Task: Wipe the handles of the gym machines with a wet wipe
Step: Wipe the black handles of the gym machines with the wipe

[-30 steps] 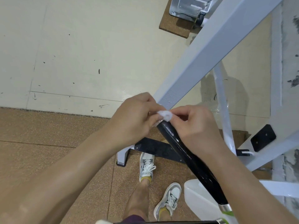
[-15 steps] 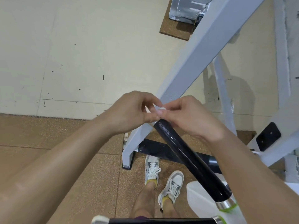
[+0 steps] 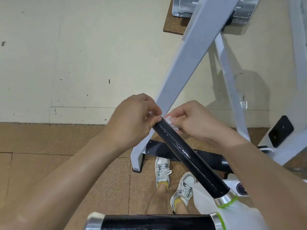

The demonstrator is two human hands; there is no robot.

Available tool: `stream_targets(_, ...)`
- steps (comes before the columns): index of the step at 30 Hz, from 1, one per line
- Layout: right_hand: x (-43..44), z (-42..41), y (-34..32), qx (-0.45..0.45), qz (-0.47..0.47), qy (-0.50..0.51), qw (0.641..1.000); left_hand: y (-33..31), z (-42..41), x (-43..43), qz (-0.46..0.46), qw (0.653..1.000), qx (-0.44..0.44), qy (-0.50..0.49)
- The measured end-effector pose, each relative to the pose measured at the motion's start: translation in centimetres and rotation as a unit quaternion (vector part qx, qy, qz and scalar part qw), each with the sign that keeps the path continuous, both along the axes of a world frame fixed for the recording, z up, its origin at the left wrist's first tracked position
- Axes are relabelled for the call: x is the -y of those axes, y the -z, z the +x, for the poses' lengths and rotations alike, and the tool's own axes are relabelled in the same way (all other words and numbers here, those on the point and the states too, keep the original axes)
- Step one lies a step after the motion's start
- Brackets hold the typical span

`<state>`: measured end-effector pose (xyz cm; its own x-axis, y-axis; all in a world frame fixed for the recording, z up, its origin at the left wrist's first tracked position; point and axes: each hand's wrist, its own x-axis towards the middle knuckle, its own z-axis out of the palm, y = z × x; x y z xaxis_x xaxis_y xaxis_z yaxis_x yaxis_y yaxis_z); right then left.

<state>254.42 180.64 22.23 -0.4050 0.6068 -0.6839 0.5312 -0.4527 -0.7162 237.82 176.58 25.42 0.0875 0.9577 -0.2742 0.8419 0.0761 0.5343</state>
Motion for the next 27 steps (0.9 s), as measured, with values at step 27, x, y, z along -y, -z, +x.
stream_targets(27, 1.7, 3.6, 0.1, -0.129, -0.158, 0.107, 0.973, -1.3, 2.2, -0.4, -0.028, 0.991, -0.083, 0.104)
